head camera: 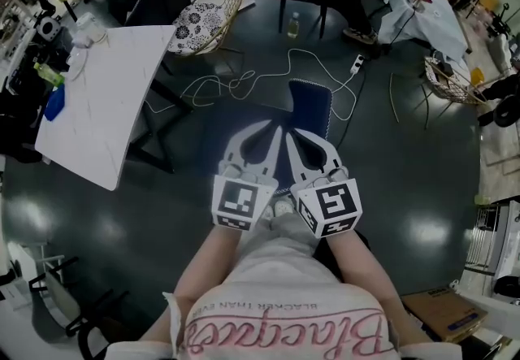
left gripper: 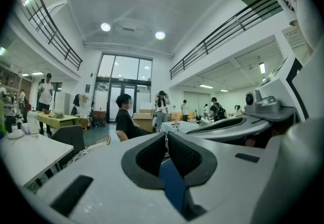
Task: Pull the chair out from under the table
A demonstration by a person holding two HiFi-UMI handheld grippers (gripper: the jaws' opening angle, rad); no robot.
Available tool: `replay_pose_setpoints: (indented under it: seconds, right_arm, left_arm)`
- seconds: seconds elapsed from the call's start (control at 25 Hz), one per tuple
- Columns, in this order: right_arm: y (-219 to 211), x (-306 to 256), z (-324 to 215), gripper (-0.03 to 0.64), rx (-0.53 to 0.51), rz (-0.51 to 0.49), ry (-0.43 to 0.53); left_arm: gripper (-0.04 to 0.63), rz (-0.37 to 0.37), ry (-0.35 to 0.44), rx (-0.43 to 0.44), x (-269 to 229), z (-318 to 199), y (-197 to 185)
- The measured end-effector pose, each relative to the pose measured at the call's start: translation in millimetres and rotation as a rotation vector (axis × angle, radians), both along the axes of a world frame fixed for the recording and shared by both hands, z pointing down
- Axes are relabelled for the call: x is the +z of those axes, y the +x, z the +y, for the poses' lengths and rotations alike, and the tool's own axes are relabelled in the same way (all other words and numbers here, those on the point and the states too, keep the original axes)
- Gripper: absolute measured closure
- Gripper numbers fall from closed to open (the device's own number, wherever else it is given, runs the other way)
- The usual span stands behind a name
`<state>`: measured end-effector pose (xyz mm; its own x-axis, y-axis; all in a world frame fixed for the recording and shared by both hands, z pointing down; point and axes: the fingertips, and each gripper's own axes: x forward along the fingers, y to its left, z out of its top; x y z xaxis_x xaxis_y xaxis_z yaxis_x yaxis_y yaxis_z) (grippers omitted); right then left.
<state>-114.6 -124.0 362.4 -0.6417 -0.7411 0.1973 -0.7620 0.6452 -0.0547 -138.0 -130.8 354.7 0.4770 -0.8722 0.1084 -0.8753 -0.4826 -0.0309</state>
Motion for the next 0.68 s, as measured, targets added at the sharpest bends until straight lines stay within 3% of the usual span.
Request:
replay_pose_setpoints:
  seconds: [0.68]
  right_arm:
    - [14.3,-17.5,-20.6,0.613,-0.081,0.017,0.066]
  left_arm:
    - [0.580,-0.008,0.056,-0.075,-17.8,-15.6,16.4]
